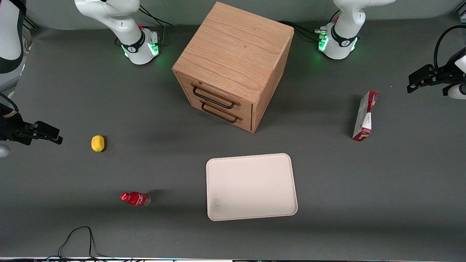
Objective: Place red cookie box on tray
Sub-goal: 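Move the left gripper toward the upright red cookie box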
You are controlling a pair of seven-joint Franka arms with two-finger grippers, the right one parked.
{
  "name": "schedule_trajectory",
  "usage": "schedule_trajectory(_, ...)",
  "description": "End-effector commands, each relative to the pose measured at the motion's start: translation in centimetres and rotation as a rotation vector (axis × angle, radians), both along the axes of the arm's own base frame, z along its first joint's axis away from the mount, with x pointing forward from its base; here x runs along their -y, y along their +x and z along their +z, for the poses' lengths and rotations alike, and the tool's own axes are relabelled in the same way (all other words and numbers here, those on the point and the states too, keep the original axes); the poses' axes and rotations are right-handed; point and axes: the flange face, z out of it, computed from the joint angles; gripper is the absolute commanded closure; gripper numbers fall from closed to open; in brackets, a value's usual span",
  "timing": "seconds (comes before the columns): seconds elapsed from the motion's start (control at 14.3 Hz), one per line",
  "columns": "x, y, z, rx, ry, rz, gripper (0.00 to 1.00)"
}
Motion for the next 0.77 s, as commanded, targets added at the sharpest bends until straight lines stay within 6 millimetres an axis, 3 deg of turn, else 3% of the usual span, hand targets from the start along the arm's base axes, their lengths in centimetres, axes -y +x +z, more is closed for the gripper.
schedule_trajectory(0.0, 0.1, 0.2, -0.3, 0.014, -0.007, 0.013, 0.00)
schedule_trajectory(0.35, -0.5, -0.2, -0.9, -0.029, 0.010, -0.051, 0.00)
schedule_trajectory(0.56, -1.8, -0.9, -4.0, -0.122, 0.051, -0.175, 0.00)
schedule_trajectory(0.7, -2.3, -1.7, -7.3, -0.183, 0.081, -0.205, 0.01)
